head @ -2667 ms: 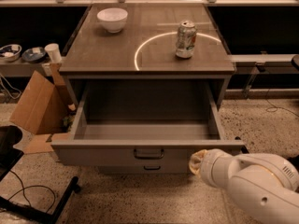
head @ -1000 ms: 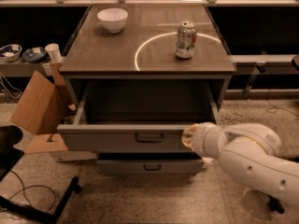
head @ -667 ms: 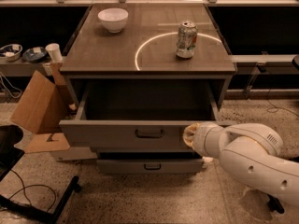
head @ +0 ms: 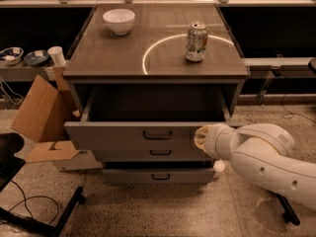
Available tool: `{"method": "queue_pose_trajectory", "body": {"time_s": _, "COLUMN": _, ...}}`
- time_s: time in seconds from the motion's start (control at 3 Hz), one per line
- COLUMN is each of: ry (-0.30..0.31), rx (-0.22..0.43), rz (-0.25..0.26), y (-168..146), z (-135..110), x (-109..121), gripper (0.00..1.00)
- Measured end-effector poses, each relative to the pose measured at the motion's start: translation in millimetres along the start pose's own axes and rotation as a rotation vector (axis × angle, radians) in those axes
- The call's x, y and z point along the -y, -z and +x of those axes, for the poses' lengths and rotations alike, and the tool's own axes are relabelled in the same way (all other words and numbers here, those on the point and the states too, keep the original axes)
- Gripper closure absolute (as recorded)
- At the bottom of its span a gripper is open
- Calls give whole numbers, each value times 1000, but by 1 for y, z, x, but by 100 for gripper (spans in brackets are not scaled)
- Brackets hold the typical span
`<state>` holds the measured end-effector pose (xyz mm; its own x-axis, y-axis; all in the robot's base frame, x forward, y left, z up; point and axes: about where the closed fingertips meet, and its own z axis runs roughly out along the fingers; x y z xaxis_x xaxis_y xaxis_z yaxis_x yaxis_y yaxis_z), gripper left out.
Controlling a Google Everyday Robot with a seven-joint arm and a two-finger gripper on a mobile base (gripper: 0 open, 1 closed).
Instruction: Close top drawer
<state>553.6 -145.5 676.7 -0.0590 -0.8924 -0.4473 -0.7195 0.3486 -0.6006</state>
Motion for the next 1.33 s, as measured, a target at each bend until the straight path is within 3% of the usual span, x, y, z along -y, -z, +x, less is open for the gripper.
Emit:
{"method": "queue_pose_trajectory", "body": {"time_s": 0.33, "ry": 7, "rx": -6, "rz": 12, "y": -21, "z": 5, "x": 20, "gripper": 100}}
{"method": "queue_pose_trajectory", "body": {"time_s": 1.33, "ry": 2, "rx": -13, "rz": 16, "y": -39, "z": 10, "x": 31, "gripper": 100}}
